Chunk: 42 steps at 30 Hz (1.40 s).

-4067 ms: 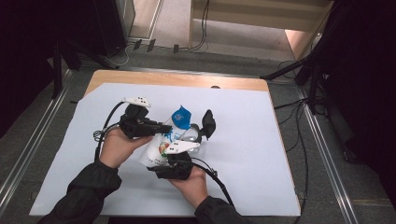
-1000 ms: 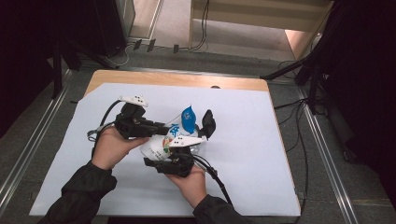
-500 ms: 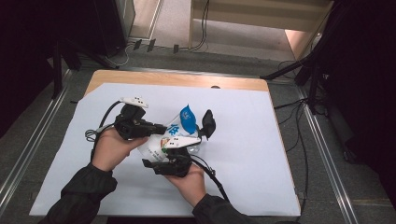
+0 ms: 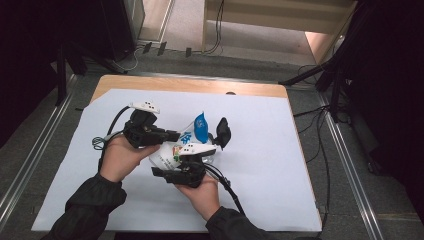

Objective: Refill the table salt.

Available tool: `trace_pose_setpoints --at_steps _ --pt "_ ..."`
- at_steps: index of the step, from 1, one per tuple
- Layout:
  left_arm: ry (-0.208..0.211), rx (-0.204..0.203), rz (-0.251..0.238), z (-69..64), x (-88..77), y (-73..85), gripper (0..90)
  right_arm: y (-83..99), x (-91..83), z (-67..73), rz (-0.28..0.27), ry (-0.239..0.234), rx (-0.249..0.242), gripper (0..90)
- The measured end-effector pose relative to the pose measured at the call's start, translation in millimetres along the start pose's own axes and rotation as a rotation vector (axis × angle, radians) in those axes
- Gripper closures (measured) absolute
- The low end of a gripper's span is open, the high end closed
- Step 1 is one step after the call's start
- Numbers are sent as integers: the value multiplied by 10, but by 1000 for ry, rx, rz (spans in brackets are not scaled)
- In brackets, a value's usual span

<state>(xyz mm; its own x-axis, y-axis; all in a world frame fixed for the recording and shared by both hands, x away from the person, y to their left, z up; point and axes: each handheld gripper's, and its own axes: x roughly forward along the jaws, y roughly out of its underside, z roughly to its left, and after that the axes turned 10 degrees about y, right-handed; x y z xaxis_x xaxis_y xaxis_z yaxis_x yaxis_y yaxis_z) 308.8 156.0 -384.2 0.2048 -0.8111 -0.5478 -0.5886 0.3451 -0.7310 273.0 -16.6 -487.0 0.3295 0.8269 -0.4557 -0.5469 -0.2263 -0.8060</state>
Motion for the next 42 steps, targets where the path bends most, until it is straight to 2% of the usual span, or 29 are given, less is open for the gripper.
trace_pose_setpoints --at_steps 10,19,29,32,35,42 --pt "0 8 6 -5 35 -24 900 -14 10 -18 16 21 -47 581" --pt "4 8 6 8 54 -32 900 -17 7 -34 21 2 -12 608" --pt "25 -3 16 24 47 -68 900 -29 -14 -31 9 1 -17 625" --pt "36 -20 30 51 39 -90 900 -31 -19 -26 9 -5 -18 628" --pt "39 -35 27 66 33 -104 900 -39 -24 -23 4 -6 -19 634" --pt "31 -38 24 75 42 -95 900 -39 -21 -27 4 -5 -20 637"
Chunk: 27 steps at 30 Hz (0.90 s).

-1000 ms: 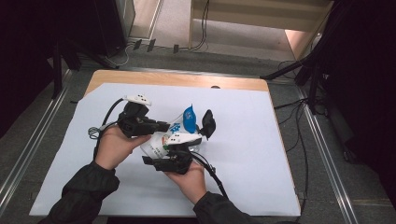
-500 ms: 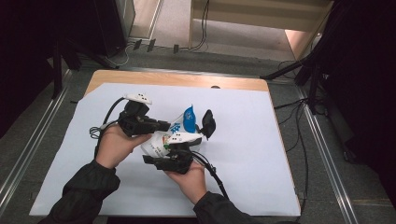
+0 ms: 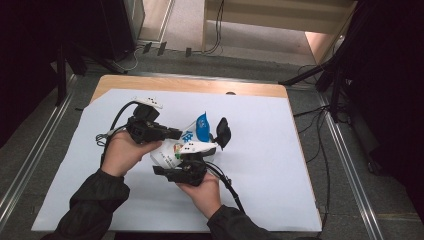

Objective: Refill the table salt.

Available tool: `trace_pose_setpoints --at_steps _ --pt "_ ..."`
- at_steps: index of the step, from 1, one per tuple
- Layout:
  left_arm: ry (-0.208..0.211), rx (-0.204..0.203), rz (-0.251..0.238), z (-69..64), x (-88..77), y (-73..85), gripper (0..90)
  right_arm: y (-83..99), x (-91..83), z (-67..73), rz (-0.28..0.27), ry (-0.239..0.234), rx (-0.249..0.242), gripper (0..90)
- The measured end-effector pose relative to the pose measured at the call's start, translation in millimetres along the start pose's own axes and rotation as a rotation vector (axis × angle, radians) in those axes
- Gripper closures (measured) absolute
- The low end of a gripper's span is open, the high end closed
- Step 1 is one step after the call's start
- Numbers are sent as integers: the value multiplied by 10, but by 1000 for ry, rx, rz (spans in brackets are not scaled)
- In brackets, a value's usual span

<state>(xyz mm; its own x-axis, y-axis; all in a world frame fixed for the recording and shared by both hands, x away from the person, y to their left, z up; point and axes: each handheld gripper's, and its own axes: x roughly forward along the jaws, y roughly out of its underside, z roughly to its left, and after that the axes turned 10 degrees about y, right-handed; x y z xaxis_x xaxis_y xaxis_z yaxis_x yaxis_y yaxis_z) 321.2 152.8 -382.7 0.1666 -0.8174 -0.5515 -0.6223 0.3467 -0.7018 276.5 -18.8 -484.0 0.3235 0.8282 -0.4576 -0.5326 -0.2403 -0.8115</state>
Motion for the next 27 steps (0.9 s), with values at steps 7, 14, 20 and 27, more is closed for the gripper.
trace_pose_setpoints --at_steps 7,14,20,27 --pt "-3 9 -5 -16 7 1 900 -2 -1 -9 -3 -5 6 638" --pt "7 6 -13 -8 14 7 900 -2 -9 -17 0 -23 20 638" --pt "-7 12 -10 -28 27 7 900 0 -8 -17 3 -16 11 635" --pt "-2 11 -18 -18 32 13 900 3 2 -10 7 -19 2 625"
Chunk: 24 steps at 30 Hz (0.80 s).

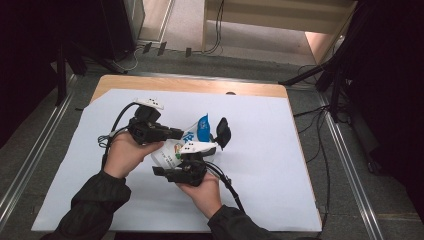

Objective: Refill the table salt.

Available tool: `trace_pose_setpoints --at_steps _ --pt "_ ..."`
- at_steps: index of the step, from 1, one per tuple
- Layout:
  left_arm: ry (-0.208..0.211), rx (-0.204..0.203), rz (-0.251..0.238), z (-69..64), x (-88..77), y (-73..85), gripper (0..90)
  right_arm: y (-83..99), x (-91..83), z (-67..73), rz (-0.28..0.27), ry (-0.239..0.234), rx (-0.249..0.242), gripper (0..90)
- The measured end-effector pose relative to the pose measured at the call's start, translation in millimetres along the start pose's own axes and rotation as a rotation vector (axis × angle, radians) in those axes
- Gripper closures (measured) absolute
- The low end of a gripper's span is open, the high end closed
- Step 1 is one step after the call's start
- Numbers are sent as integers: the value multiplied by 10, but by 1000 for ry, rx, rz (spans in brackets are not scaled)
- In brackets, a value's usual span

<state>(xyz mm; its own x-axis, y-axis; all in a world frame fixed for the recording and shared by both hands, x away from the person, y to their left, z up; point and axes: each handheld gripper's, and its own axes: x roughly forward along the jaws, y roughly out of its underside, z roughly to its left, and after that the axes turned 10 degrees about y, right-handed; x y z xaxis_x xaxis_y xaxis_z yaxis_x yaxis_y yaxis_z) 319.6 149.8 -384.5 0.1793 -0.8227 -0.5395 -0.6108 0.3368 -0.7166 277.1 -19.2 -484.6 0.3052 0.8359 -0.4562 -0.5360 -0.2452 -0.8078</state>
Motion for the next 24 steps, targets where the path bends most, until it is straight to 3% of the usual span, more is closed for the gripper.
trace_pose_setpoints --at_steps 16,24 --pt "21 -1 -19 -4 -9 -3 882 -15 -24 -6 -17 -25 37 651" --pt "25 2 -15 -6 -12 1 865 -14 -29 -10 -14 -9 15 652"
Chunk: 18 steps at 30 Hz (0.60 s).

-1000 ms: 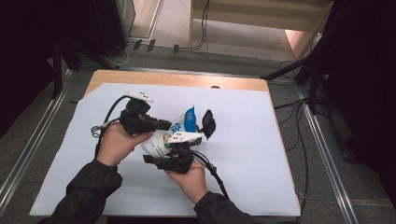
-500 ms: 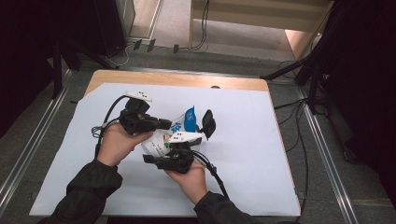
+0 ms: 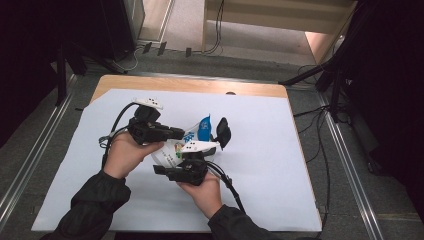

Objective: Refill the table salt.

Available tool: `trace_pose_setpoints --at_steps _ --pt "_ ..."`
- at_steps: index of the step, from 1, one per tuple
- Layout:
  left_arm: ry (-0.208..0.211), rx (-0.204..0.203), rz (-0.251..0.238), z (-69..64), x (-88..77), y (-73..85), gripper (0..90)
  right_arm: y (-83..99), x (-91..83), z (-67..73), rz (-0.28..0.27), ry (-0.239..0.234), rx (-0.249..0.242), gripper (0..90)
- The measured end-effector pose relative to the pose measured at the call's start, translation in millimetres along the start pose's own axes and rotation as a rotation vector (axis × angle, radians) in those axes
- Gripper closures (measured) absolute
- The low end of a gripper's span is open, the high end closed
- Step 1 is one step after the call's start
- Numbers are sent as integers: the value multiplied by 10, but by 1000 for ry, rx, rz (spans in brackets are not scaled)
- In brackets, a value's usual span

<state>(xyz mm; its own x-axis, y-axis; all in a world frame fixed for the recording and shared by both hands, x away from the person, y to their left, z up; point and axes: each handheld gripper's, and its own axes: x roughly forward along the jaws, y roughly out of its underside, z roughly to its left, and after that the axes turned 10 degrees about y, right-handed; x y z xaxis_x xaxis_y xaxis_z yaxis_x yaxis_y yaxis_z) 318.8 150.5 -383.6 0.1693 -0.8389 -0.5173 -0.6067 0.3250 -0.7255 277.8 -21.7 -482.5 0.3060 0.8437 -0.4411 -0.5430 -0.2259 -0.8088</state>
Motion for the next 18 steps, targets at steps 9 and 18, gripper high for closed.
trace_pose_setpoints --at_steps 9,18 --pt "-3 -1 0 5 -3 5 855 -2 -4 2 0 -1 2 653" --pt "0 0 -5 4 0 5 852 -6 -11 0 -1 -6 5 653"
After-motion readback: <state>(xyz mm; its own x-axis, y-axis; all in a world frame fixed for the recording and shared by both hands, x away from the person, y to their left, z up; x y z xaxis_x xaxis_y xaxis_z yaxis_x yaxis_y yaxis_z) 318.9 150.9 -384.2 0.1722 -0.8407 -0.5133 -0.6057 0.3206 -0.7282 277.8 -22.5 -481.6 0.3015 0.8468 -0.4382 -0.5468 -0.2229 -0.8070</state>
